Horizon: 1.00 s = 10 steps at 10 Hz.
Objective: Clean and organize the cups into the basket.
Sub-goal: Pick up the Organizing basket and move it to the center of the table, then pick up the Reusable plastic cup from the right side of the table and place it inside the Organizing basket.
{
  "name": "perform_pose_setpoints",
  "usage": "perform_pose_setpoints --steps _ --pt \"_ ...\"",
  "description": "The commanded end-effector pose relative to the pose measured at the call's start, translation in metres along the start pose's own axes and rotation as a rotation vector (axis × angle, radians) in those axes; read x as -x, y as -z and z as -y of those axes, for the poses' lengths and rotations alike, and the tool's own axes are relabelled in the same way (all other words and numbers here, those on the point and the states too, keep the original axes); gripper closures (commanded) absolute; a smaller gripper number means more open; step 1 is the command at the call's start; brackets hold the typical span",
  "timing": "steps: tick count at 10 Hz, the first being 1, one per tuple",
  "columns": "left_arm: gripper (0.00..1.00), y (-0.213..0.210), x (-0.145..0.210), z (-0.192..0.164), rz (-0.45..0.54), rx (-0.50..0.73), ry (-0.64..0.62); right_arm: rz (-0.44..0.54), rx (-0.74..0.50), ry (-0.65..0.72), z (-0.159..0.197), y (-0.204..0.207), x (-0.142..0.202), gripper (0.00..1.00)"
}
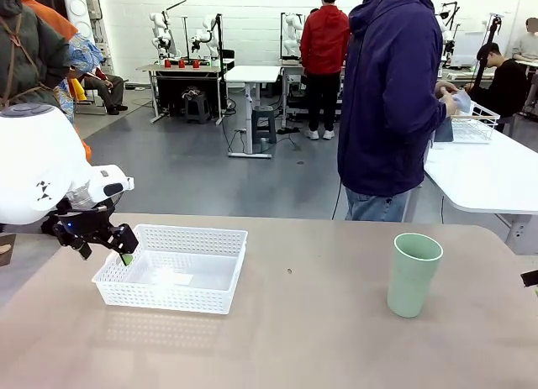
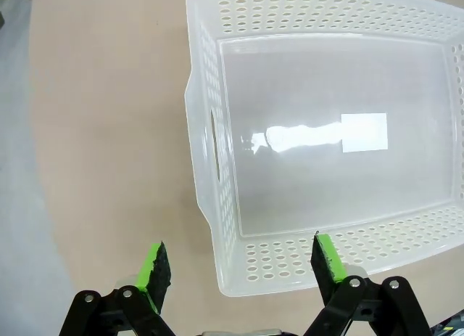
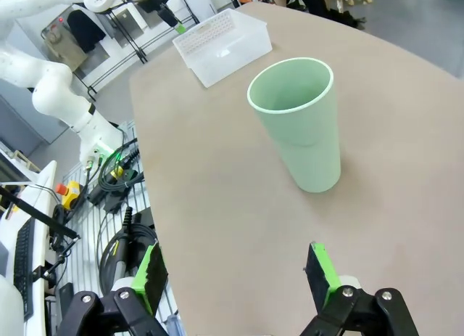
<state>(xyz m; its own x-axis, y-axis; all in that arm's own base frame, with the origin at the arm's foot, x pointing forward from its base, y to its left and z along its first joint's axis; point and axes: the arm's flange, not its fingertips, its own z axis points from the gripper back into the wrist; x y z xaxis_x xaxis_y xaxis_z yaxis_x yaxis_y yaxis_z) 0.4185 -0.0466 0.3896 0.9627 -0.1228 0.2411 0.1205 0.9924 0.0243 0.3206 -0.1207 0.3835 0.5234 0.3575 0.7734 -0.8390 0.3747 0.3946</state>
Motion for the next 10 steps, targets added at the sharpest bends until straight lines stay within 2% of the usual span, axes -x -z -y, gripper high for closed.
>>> perform_pose_setpoints --steps 1,3,5,7,10 --pt "0.00 -0.006 0.002 0.003 0.001 -0.024 0.021 0.003 0.001 0.004 0.000 0.002 -0.003 0.00" --pt "0.00 -0.006 0.002 0.003 0.001 -0.024 0.021 0.000 0.000 0.000 0.000 0.000 0.000 0.00" --pt "0.00 -0.009 0.001 -0.004 0.028 0.052 -0.014 -0.009 -0.045 -0.147 0.031 0.032 0.002 0.00" --pt "0.00 -0.010 0.007 0.011 0.062 0.054 0.019 0.033 -0.071 -0.189 0.057 0.052 0.002 0.00" --pt "0.00 0.001 0.003 0.017 0.033 0.024 0.012 0.007 -0.127 -0.250 0.087 0.085 -0.001 0.00"
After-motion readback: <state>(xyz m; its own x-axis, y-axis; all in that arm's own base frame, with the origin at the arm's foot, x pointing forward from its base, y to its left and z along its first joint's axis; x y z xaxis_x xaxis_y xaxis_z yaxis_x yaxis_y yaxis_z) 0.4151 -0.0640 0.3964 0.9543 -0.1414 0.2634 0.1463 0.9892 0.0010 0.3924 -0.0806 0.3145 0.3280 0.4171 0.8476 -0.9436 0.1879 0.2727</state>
